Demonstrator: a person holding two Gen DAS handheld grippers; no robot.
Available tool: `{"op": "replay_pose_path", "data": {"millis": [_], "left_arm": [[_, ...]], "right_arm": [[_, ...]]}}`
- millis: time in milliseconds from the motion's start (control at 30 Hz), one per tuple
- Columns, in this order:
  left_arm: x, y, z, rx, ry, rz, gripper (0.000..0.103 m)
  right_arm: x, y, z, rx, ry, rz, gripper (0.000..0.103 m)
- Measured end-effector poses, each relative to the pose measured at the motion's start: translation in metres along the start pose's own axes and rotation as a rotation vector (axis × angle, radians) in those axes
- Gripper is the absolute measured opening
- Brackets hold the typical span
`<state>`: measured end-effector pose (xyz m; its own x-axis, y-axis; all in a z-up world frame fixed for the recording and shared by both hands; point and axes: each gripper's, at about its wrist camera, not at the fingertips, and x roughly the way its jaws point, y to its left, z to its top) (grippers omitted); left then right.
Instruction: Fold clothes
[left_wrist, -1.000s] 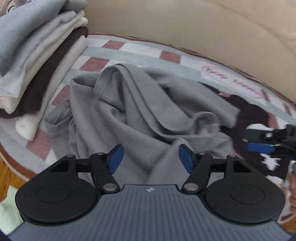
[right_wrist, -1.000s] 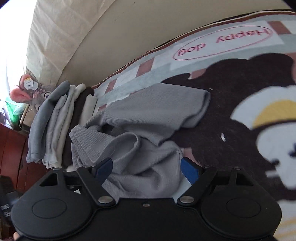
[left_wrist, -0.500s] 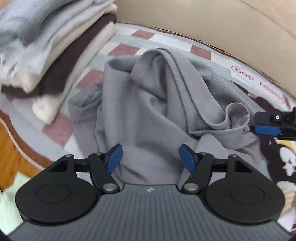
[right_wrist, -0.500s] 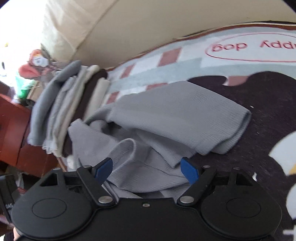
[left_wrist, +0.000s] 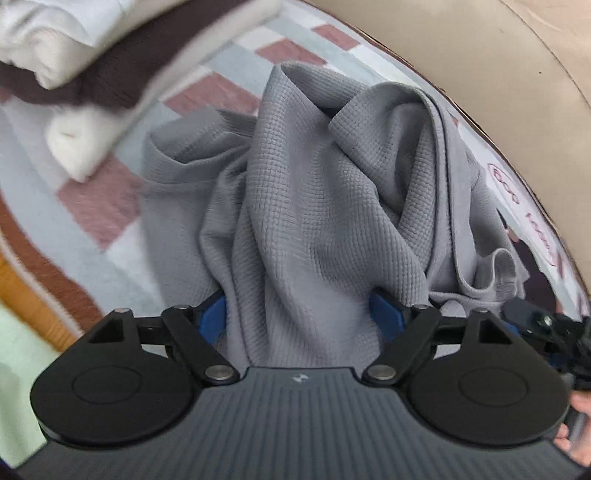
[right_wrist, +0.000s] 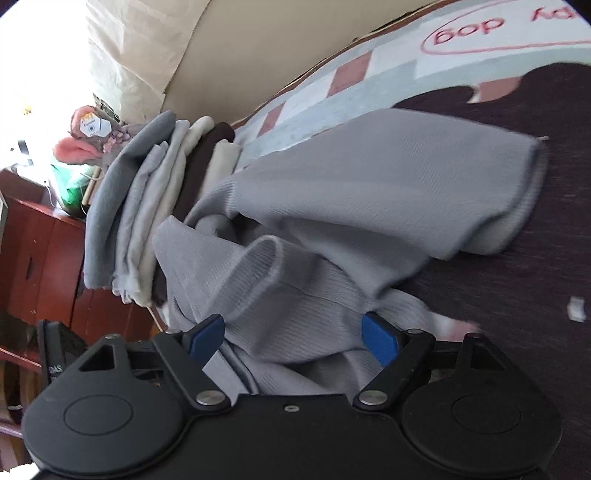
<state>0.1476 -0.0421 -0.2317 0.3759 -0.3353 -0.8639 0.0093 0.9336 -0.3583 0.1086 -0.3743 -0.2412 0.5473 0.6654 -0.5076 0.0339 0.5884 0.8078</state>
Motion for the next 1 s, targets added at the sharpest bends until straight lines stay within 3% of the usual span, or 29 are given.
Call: {"op": "replay_pose_path", "data": {"millis": [33,67,100,133,167,300,400,533,633,767,933,1000], "left_arm": [[0.001,-0.001,0.000,0.010,0.003,-0.018,0.079],[0.000,-0.003,-0.003,0.021,-0.003,-0.039,0.073],[-0.001,-0.005,-0.006,0.029,-0.013,-0.065,0.059],[-0.003,-0.008,-0.009,0.033,-0.021,-0.096,0.046],[-0.004,-0.012,-0.011,0.027,-0.018,-0.138,0.042],[-0.007,-0.032,-0.017,0.054,0.014,-0.215,0.033],[-0.015,-0.049,-0.020,0.083,0.010,-0.259,0.032],[-0.024,-0.063,-0.016,0.019,0.024,-0.369,0.032],[-0.032,-0.084,-0.012,0.027,0.057,-0.446,0.032],[-0.053,-0.137,-0.009,0.161,0.074,-0.558,0.032],[-0.073,-0.211,-0.005,0.310,0.080,-0.685,0.032],[-0.078,-0.243,-0.004,0.390,0.085,-0.701,0.032]], "right_arm": [[0.006,0.003,0.001,0.007,0.012,0.006,0.082],[0.011,0.006,0.001,0.013,0.028,0.009,0.058],[0.017,0.008,0.000,0.027,0.057,0.024,0.044],[0.024,0.007,-0.003,0.063,0.098,0.069,0.024],[0.029,0.003,-0.009,0.107,0.129,0.114,0.018],[0.030,-0.013,-0.036,0.210,0.147,0.201,0.012],[0.019,-0.027,-0.042,0.322,0.153,0.287,0.011],[-0.010,-0.020,-0.037,0.320,0.120,0.328,0.010],[-0.047,-0.002,-0.034,0.276,0.096,0.327,0.010],[-0.108,0.012,-0.030,0.214,0.021,0.348,0.010],[-0.192,0.010,-0.030,0.237,-0.122,0.399,0.010],[-0.226,0.012,-0.032,0.213,-0.183,0.384,0.010]]}}
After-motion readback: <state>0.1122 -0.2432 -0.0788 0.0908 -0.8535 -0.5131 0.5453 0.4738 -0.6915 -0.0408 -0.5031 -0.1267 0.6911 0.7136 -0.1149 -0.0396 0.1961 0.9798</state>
